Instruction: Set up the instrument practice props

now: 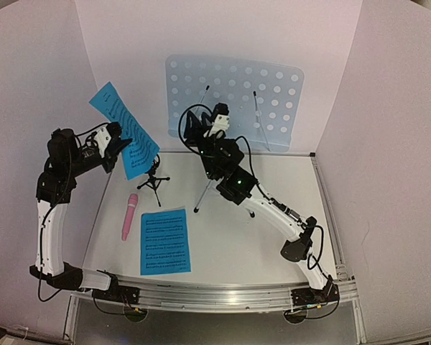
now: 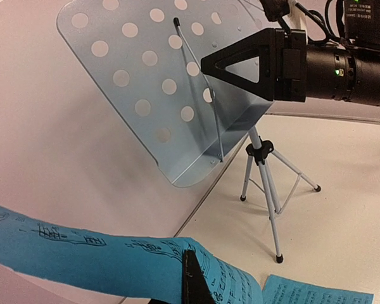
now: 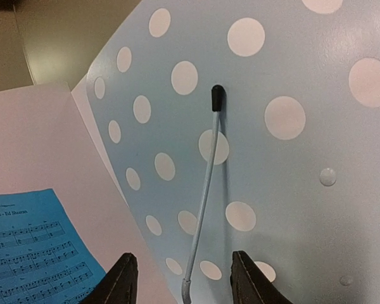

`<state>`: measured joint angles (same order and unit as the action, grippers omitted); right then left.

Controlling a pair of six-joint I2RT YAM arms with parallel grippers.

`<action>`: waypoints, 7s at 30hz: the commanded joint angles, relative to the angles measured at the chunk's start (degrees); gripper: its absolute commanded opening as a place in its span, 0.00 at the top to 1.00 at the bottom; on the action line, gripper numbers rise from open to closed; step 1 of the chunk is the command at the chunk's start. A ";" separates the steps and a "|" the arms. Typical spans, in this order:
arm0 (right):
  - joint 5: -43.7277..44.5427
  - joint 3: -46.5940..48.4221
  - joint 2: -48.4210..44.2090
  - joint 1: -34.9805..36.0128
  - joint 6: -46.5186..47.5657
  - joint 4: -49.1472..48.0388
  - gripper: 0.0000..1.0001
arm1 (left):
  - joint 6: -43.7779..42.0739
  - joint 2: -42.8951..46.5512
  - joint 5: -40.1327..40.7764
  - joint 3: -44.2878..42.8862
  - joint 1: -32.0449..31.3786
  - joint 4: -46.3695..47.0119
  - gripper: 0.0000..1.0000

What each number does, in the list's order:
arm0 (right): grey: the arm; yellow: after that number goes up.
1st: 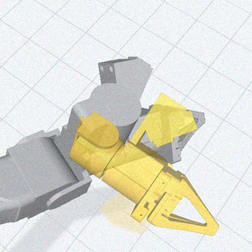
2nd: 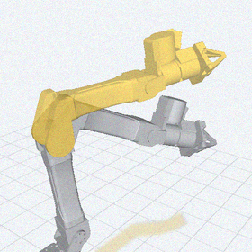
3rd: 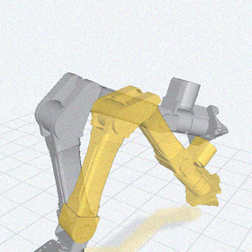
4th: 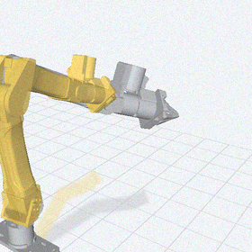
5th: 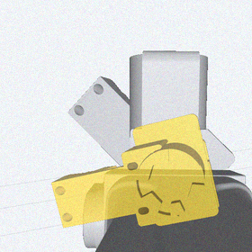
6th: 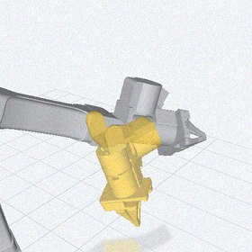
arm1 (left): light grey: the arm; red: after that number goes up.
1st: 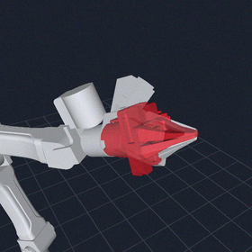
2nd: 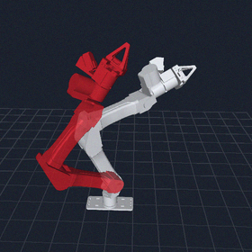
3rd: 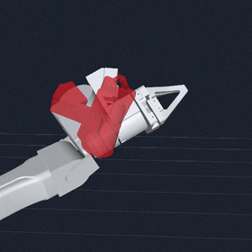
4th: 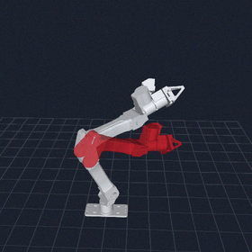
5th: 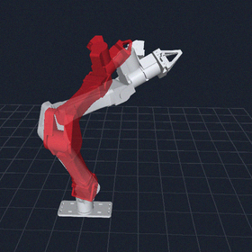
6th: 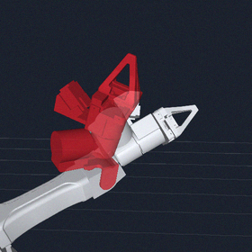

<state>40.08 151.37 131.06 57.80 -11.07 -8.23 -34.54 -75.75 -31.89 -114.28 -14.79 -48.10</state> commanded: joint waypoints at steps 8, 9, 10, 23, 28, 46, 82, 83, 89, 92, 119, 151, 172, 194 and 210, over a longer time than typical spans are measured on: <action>1.43 1.34 2.25 -0.75 -2.99 -3.93 0.56 | -6.64 2.41 6.80 0.28 0.28 -6.47 1.00; 1.13 1.50 2.54 -0.92 -3.43 -3.98 0.56 | -6.68 2.61 7.08 0.64 0.28 -6.45 1.00; 0.87 1.60 2.80 -1.06 -3.96 -3.98 0.57 | -6.68 2.80 7.20 0.88 0.26 -6.33 1.00; 0.14 0.96 2.97 -1.53 -6.11 -4.22 0.97 | -7.04 3.92 9.63 2.16 0.27 -2.91 1.00; -0.50 -0.21 2.44 -1.51 -5.36 -5.33 1.00 | -9.95 5.02 11.71 2.69 0.26 -0.99 1.00; -6.99 -5.64 1.66 -0.27 6.65 -22.05 1.00 | 2.33 1.24 6.38 -10.76 0.22 -4.86 1.00; -1.96 -4.03 0.07 0.73 5.77 -18.79 1.00 | 69.81 -10.06 0.29 -13.97 0.29 5.74 1.00; -3.48 -4.25 0.49 1.07 7.84 -21.63 1.00 | 70.93 -10.14 1.51 -14.05 0.43 5.40 1.00; -7.79 -6.08 1.02 2.05 16.18 -29.62 1.00 | 76.23 -11.10 1.26 -14.76 2.03 4.62 1.00; -8.77 -7.03 0.97 2.05 16.74 -32.30 1.00 | 76.18 -11.48 2.93 -15.59 2.36 3.81 1.00; -7.83 -10.59 -0.68 1.37 16.96 -32.02 1.00 | 83.36 -17.36 2.96 -18.63 22.15 -20.30 1.00; -10.31 -11.03 -1.96 1.37 16.71 -28.71 1.00 | 102.99 -15.68 -11.50 2.80 36.85 -8.00 1.00; -16.51 -12.20 -2.73 1.72 20.95 -26.84 1.00 | 61.07 -22.30 -17.14 -19.54 31.50 -8.06 1.00; -20.32 -10.74 -2.38 1.71 20.89 -24.27 1.00 | 46.79 -11.34 -19.00 -19.74 23.84 5.56 1.00; -18.47 -9.63 -1.90 1.62 20.92 -23.85 1.00 | 49.04 -8.59 -26.92 -22.48 23.80 7.37 1.00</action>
<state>23.68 139.28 132.51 58.48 9.26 -31.62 16.29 -85.93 -56.56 -135.02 9.04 -41.87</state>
